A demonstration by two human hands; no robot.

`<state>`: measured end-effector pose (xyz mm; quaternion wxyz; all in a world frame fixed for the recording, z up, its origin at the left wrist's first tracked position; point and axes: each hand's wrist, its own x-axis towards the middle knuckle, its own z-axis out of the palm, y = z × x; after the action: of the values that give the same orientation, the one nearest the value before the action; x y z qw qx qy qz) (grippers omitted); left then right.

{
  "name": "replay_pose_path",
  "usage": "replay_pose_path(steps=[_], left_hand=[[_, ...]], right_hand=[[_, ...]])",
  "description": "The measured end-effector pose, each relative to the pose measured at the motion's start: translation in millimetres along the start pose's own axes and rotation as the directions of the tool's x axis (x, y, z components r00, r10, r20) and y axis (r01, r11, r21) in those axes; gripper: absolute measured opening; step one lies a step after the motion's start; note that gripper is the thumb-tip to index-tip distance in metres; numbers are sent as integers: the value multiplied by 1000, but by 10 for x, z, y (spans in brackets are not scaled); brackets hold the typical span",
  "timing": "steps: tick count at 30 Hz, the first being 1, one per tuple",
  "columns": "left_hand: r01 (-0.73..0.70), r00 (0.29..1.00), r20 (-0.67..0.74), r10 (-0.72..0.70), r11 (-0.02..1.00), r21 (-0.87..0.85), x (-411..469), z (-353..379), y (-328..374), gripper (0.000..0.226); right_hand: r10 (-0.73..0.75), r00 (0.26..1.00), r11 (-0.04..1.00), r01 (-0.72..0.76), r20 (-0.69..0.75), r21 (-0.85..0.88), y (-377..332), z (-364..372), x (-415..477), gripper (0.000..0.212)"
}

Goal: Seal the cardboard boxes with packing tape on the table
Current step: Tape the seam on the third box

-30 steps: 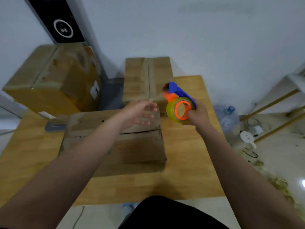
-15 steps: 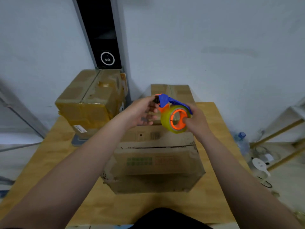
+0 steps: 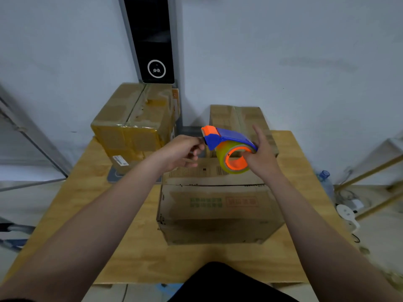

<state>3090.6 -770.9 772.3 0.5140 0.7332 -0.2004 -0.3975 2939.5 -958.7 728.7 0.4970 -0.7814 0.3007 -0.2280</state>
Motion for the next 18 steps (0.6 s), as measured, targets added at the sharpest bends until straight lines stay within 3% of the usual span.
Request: replay_pose_path(steps=[4,11,15,18], left_hand=[[-63,996,-55,72,988,143,2,-92,-265,33],[-87,992,-63,106,965,248,-2,-218,-670,39],[-16,970,-228,86,957,291,-53,-530,-900,36],[35,975,-218,36,950,311,-98,-817,-1210,38]], right_hand=[[-62,997,992,66,44,-106,112,77,-41,84],[-170,976,946,200,135,-254,121,165,-143,91],[-176,983,951,182,47,-251,356,14,-71,92],[-169,985,937,167,18,-306,510,-140,-37,89]])
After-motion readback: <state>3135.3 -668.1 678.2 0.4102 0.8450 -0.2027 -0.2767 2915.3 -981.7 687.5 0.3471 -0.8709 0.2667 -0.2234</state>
